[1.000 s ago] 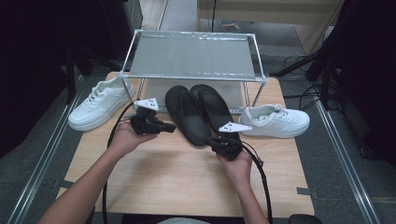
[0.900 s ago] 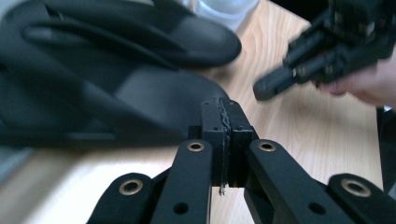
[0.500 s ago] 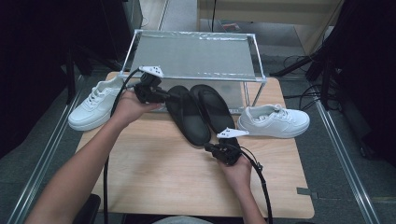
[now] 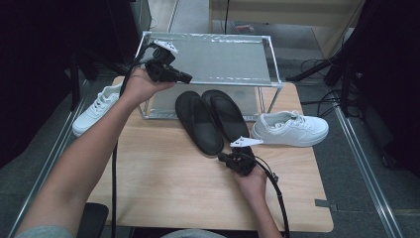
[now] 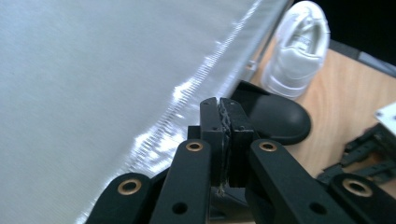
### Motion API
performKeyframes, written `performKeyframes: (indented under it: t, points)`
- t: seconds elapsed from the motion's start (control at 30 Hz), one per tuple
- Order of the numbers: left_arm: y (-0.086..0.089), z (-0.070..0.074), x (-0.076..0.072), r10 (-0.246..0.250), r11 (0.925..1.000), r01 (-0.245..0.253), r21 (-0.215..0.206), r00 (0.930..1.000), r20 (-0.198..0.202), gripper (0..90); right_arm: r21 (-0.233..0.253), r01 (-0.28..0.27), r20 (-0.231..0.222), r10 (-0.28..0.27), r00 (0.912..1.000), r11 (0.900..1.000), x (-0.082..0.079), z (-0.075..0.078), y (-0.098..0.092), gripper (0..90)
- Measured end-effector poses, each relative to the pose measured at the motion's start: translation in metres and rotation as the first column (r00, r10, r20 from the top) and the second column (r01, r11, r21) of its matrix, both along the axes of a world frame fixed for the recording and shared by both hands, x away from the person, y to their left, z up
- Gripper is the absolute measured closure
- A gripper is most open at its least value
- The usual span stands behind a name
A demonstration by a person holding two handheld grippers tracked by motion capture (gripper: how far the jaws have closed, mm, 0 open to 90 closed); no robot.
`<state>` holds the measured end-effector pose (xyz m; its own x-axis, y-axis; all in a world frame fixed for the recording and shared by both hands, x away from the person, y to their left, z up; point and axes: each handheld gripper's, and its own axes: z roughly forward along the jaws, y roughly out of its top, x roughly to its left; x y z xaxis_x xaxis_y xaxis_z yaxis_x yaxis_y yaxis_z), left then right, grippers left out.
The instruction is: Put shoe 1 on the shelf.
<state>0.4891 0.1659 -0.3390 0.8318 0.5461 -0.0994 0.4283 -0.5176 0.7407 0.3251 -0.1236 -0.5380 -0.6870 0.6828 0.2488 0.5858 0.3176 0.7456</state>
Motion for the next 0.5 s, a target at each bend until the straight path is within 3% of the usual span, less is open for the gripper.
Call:
performKeyframes:
  t: [0.1, 0.23, 0.4, 0.5]
  points:
    - [0.0, -0.001, 0.009, 0.017, 0.9998, -0.017, -0.004, 0.9998, -0.004, 89.2, -0.008, -0.005, -0.001, 0.005, 1.0, 1.0, 0.002, -0.003, 0.001, 90.0]
    - [-0.002, -0.007, 0.016, 0.022, 0.999, -0.021, 0.04, 0.9997, -0.009, 89.9, -0.013, -0.006, -0.001, 0.006, 1.0, 1.0, 0.005, -0.005, 0.006, 90.0]
    - [-0.003, -0.01, 0.02, 0.009, 0.9998, -0.009, 0.016, 0.9999, -0.009, 89.9, -0.009, -0.015, 0.014, 0.015, 0.9998, 1.0, 0.008, -0.005, 0.012, 90.0]
    - [-0.003, -0.011, 0.02, -0.004, 0.9997, 0.003, 0.023, 1.0, 0.005, 90.0, -0.006, -0.014, 0.008, 0.014, 0.9999, 1.0, 0.01, -0.005, 0.014, 90.0]
